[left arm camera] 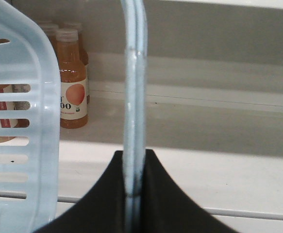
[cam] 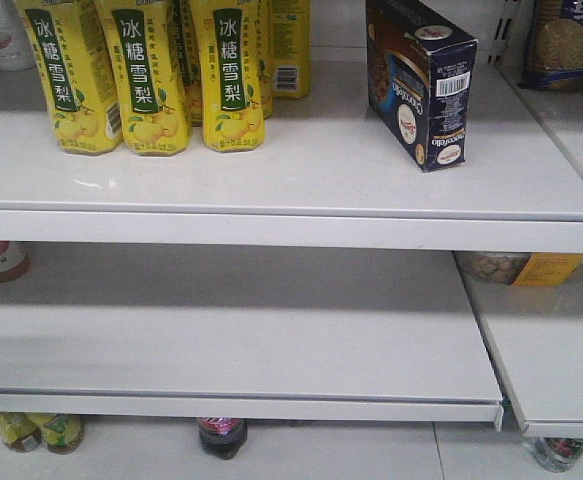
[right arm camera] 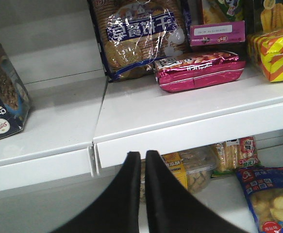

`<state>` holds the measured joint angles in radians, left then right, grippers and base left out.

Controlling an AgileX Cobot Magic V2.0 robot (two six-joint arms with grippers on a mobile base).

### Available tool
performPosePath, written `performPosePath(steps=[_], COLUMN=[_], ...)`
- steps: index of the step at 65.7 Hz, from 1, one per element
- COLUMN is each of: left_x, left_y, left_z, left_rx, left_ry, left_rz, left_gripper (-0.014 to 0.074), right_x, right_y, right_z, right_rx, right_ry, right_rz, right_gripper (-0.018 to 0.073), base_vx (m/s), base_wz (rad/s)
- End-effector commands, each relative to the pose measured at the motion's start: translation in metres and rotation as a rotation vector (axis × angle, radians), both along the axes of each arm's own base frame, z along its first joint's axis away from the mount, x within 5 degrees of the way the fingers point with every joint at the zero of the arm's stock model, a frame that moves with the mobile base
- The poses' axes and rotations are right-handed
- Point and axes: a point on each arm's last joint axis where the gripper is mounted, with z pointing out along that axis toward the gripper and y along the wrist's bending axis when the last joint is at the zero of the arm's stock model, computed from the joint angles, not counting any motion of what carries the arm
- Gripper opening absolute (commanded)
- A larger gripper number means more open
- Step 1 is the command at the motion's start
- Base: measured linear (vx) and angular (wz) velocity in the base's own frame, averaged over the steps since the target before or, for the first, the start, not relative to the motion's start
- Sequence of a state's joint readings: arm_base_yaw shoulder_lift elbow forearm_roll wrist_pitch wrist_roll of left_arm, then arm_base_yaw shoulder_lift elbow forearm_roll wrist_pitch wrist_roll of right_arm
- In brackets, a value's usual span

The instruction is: Left arm holds basket, right arm returns cookies

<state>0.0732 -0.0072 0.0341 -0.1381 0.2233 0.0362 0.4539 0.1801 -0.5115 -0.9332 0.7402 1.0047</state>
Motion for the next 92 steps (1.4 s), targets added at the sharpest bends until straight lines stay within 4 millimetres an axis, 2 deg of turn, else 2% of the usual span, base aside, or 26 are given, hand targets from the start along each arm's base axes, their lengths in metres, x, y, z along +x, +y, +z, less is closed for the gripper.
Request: performPosePath(steps=[1,17,34,42,68,92], left_x=[-0.002,-0.002,-0.002,-0.002,-0.002,-0.002], left_y=[0.001,0.001,0.001,0.001,0.001,0.001], left_z=[0.02,0.02,0.02,0.02,0.02,0.02], left_rx=[0.038,0.038,0.038,0.038,0.038,0.038], left_ry=[-0.145,-0.145,-0.145,-0.145,-0.145,-0.145], left_rz=[0.014,0.014,0.014,0.014,0.014,0.014], left_gripper=[0.0,0.0,0.0,0.0,0.0,0.0], right_x=[0.0,-0.002,-0.005,-0.001,0.022,0.023], right_y=[0.001,0.01,0.022,0.026,0.024,0.023], right_z=[0.012,0.009,0.015,0.01,-0.056,-0.11], right_rx=[-0.041,-0.117,-0.206,-0.236,-0.198,-0.174], right_ry=[-0.06,-0.011,-0.068,-0.087,-0.081,-0.042], right_rz=[0.016,0.041,0.042,0.035,-0.019,-0.023], right_gripper=[-0.0011,-0.0011,-0.0011,-0.001,-0.0008,-0.0006], base_vx=[0.0,0.0,0.0,0.0,0.0,0.0], base_wz=[0.0,0.0,0.0,0.0,0.0,0.0])
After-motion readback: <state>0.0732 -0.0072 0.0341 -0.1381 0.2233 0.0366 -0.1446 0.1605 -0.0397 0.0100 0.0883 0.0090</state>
